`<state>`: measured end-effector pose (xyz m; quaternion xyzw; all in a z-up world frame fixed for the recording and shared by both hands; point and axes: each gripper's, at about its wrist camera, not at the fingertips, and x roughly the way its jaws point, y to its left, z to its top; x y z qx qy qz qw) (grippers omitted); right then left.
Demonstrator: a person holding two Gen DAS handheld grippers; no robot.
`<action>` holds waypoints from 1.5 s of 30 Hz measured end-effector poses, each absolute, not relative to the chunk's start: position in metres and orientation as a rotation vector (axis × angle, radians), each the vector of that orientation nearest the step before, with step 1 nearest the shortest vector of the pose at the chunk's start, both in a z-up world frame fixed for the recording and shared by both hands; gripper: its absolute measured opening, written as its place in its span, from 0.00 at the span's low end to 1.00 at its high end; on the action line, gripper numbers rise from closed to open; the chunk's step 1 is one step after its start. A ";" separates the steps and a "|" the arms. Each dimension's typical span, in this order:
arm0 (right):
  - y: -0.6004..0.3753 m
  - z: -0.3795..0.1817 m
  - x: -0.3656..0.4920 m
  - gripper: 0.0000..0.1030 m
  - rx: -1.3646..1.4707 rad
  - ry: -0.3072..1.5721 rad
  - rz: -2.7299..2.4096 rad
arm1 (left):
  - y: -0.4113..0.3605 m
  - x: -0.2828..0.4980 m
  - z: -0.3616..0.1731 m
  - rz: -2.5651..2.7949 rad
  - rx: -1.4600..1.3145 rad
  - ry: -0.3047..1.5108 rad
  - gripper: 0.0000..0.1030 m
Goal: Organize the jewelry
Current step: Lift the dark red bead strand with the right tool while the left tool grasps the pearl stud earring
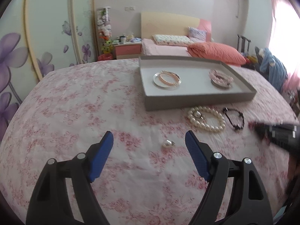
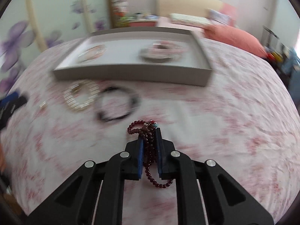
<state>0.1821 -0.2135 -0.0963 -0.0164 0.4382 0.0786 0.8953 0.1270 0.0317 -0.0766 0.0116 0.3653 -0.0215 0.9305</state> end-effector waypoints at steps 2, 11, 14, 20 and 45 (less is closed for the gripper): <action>-0.223 -0.096 0.193 0.12 -0.004 0.910 0.125 | 0.025 0.128 -0.081 -0.051 0.052 0.763 0.75; -0.212 -0.099 0.215 0.12 -0.029 0.875 0.080 | 0.006 0.139 -0.103 -0.043 0.111 0.858 0.63; -0.219 -0.099 0.215 0.12 -0.007 0.876 0.091 | 0.007 0.144 -0.104 -0.030 0.093 0.869 0.57; -0.220 -0.099 0.216 0.12 0.006 0.877 0.098 | 0.005 0.154 -0.106 -0.022 0.054 0.895 0.37; -0.228 -0.098 0.213 0.10 0.063 0.874 0.120 | 0.006 0.153 -0.104 -0.041 0.015 0.891 0.18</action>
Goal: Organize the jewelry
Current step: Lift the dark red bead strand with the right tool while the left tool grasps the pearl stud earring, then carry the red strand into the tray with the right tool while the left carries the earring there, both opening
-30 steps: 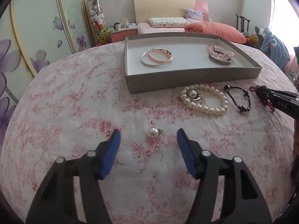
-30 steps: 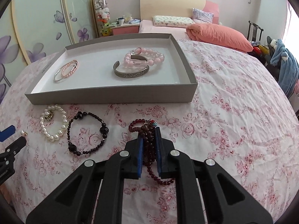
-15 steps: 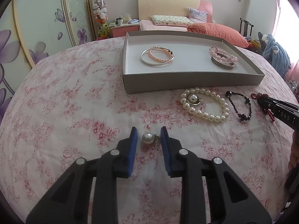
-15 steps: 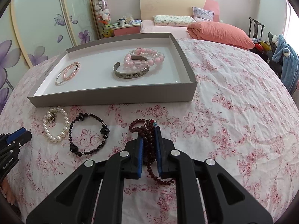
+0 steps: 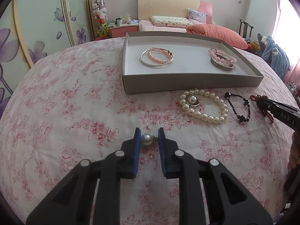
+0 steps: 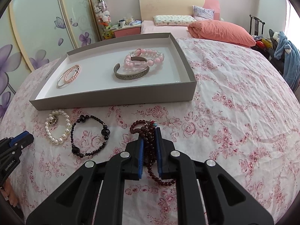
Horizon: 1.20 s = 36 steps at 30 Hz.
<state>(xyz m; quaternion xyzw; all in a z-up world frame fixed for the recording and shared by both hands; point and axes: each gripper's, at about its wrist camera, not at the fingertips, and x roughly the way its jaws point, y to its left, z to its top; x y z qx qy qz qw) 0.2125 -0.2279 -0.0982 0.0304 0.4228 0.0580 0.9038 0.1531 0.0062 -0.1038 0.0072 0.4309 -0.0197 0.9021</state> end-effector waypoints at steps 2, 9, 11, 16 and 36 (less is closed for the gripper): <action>-0.230 -0.098 0.211 0.09 0.087 0.871 0.126 | 0.006 0.153 -0.103 -0.041 0.012 0.888 0.15; -0.228 -0.090 0.196 0.09 0.109 0.842 0.154 | 0.001 0.151 -0.098 -0.052 0.006 0.876 0.15; -0.228 -0.085 0.193 0.09 0.116 0.828 0.164 | 0.000 0.150 -0.098 -0.056 0.005 0.874 0.15; -0.224 -0.072 0.184 0.09 0.122 0.779 0.187 | -0.001 0.144 -0.091 -0.062 -0.008 0.839 0.15; -0.214 -0.036 0.160 0.09 0.096 0.573 0.215 | -0.003 0.114 -0.046 -0.062 -0.018 0.588 0.15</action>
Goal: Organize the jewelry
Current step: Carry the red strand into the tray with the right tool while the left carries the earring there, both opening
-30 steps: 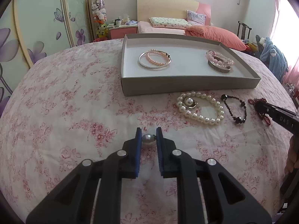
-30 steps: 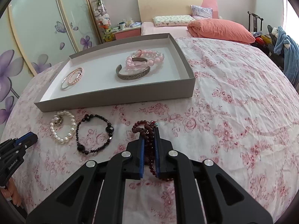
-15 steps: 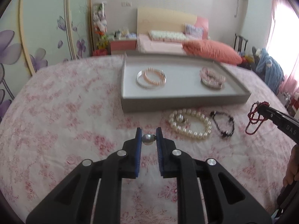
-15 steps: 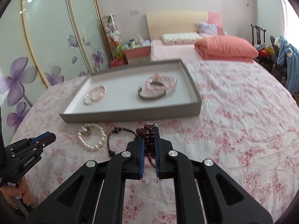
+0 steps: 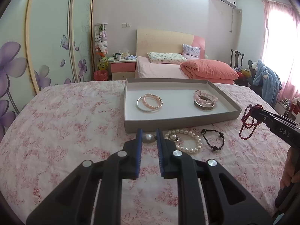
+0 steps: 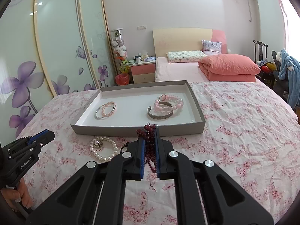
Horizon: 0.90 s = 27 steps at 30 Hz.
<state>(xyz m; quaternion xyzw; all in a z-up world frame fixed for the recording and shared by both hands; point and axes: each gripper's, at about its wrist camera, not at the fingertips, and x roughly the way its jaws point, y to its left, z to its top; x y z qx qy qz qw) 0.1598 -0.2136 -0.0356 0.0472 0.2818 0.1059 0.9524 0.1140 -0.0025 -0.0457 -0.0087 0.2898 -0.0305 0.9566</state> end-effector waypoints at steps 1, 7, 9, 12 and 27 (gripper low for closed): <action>-0.214 -0.034 0.160 0.09 0.098 0.566 0.213 | -0.004 0.115 -0.044 -0.062 -0.015 0.585 0.15; -0.211 -0.018 0.154 0.09 0.083 0.488 0.208 | -0.014 0.122 -0.029 -0.059 0.000 0.551 0.15; -0.208 -0.012 0.151 0.09 0.070 0.460 0.207 | -0.017 0.123 -0.026 -0.057 0.004 0.542 0.15; -0.204 -0.005 0.147 0.09 0.051 0.420 0.207 | -0.020 0.126 -0.022 -0.057 0.010 0.529 0.15; -0.200 0.020 0.185 0.09 0.072 0.330 0.209 | -0.033 0.172 0.000 -0.051 0.022 0.460 0.15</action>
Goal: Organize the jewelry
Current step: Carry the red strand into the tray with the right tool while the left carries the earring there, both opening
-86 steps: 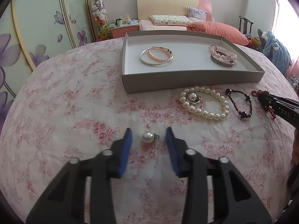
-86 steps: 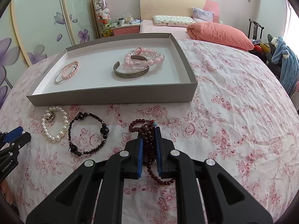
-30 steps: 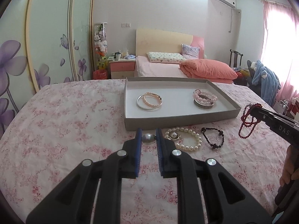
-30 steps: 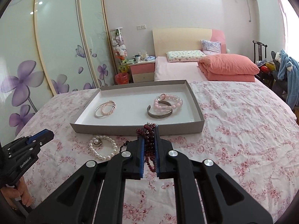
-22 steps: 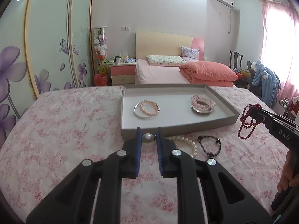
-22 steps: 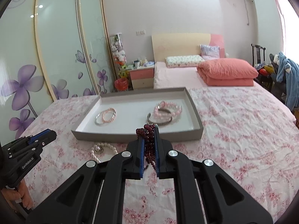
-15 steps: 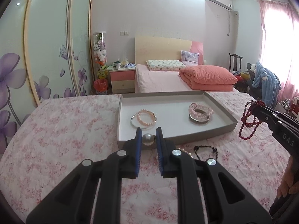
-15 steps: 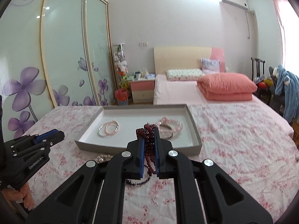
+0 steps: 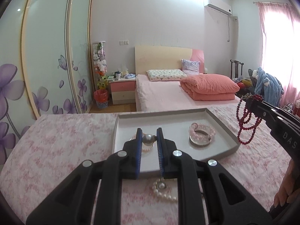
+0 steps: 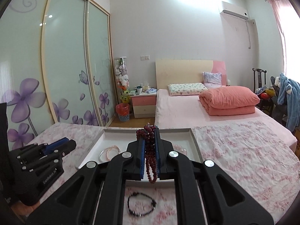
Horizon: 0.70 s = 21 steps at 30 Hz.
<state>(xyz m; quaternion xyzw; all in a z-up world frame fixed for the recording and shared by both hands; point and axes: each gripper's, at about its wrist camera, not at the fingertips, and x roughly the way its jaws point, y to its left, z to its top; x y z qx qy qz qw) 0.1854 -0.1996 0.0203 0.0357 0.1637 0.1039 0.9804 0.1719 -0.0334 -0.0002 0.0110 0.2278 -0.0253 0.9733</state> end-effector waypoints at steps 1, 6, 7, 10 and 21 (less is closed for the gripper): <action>-0.200 0.020 0.192 0.09 0.079 0.334 0.210 | -0.034 0.178 0.000 -0.048 0.022 0.459 0.15; -0.197 0.018 0.216 0.09 0.106 0.351 0.209 | -0.034 0.200 -0.003 -0.036 0.020 0.465 0.15; -0.196 0.016 0.222 0.09 0.107 0.357 0.209 | -0.034 0.206 -0.004 -0.034 0.019 0.468 0.15; -0.192 0.011 0.237 0.09 0.108 0.379 0.211 | -0.034 0.219 -0.009 -0.033 0.017 0.484 0.15; -0.189 -0.020 0.289 0.09 0.144 0.519 0.210 | -0.034 0.264 -0.034 -0.046 0.016 0.555 0.15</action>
